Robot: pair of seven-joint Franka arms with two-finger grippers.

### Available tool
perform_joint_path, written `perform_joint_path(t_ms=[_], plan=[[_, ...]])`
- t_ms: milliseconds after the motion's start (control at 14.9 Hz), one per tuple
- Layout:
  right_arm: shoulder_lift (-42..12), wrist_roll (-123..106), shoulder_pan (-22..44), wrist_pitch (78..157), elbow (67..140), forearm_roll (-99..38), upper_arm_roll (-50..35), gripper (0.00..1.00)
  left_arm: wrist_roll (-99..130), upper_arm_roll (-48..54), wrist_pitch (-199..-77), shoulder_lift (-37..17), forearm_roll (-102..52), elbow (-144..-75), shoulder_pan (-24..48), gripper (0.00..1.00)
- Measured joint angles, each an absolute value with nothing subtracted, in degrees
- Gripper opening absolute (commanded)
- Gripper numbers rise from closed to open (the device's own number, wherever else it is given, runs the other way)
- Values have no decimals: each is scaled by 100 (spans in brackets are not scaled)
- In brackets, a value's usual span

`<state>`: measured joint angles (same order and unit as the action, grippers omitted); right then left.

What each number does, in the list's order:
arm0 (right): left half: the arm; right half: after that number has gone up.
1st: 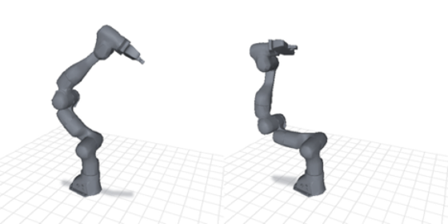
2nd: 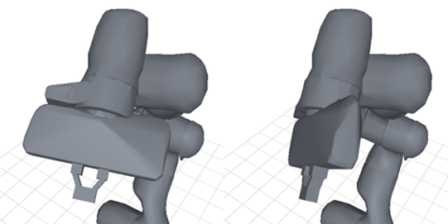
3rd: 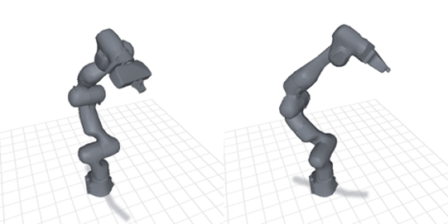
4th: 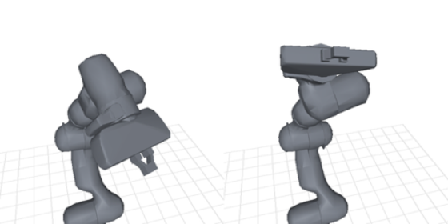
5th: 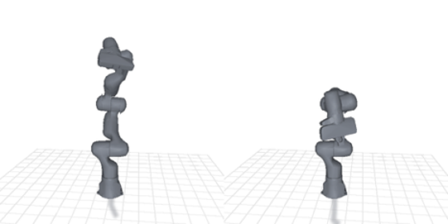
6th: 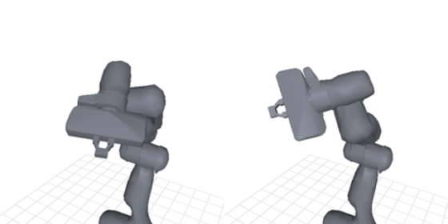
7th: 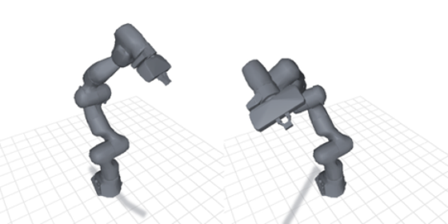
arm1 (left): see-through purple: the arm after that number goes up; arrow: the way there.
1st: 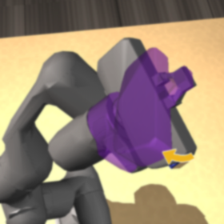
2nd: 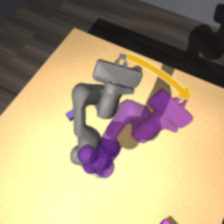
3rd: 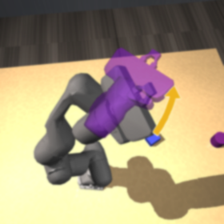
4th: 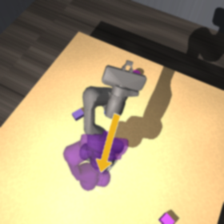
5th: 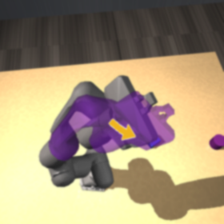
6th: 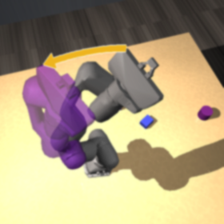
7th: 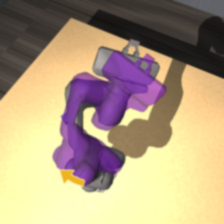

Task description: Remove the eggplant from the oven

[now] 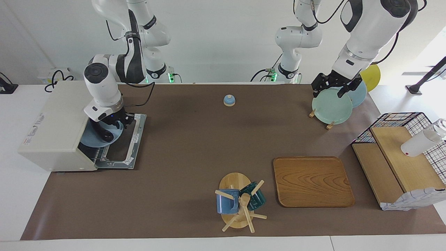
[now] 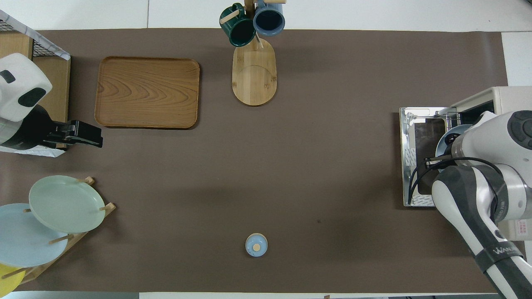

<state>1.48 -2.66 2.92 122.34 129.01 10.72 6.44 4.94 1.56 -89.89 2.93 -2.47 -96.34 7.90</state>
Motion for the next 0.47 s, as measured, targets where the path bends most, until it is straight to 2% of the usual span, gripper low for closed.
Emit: perform_joint_path(t_ms=[134, 269, 470], plan=[[179, -266, 258, 12366, 13001, 1074, 645, 30, 494, 156, -8989, 293, -247, -9635, 790, 100], [199, -267, 226, 12493, 13108, 1077, 646, 0, 494, 156, -8989, 293, -247, -9634, 790, 100], [261, -282, 211, 12500, 13137, 1177, 636, 0, 494, 156, -8989, 293, -247, -9634, 790, 100]])
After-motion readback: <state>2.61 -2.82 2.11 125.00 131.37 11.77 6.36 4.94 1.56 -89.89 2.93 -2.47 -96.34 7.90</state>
